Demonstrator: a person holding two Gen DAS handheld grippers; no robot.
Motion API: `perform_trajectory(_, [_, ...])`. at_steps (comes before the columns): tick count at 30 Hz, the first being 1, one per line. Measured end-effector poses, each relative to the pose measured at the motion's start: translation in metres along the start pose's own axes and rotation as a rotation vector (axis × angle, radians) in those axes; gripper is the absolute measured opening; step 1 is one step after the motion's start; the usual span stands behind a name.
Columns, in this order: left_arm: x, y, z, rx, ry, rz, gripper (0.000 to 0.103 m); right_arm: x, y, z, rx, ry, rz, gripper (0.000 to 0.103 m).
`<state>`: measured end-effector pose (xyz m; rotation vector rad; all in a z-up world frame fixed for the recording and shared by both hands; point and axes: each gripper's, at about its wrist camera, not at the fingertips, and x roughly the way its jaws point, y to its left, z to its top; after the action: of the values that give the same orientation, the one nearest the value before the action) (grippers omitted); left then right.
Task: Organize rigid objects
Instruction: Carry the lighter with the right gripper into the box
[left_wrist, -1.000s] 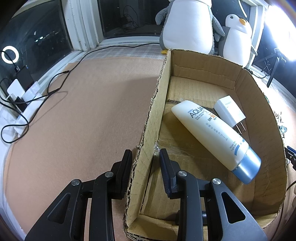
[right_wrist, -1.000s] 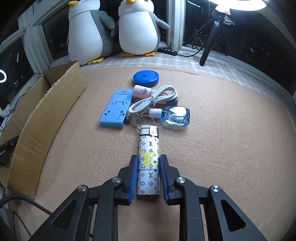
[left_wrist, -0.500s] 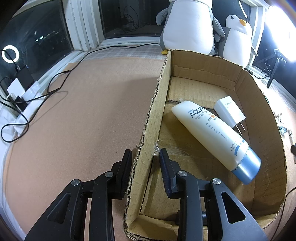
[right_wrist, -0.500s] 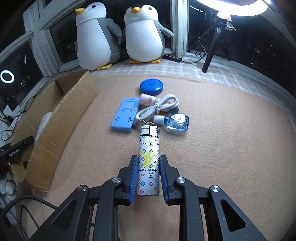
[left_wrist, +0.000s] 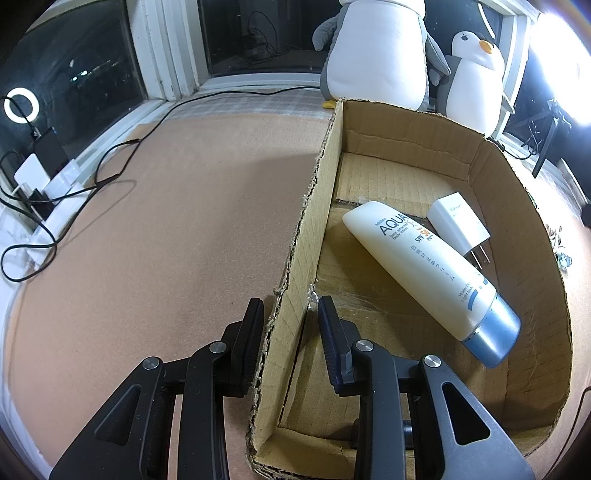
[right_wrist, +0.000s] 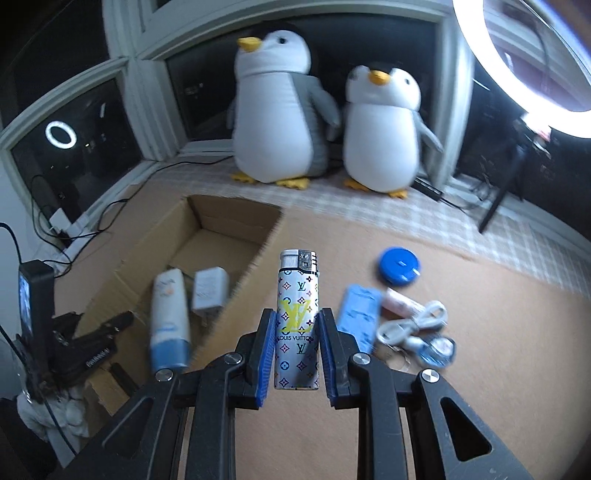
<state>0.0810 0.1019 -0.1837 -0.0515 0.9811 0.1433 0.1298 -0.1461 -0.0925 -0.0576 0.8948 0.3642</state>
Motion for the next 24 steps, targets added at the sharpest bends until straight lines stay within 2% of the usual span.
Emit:
perform_trajectory(11, [0.000, 0.001, -0.001, -0.005, -0.001, -0.004, 0.029, 0.035, 0.077, 0.020, -0.167, 0.045, 0.088, 0.021])
perform_trajectory(24, [0.000, 0.001, -0.001, -0.007, -0.001, -0.006, 0.029, 0.060, 0.102, 0.017, -0.206, 0.106, 0.114, 0.021])
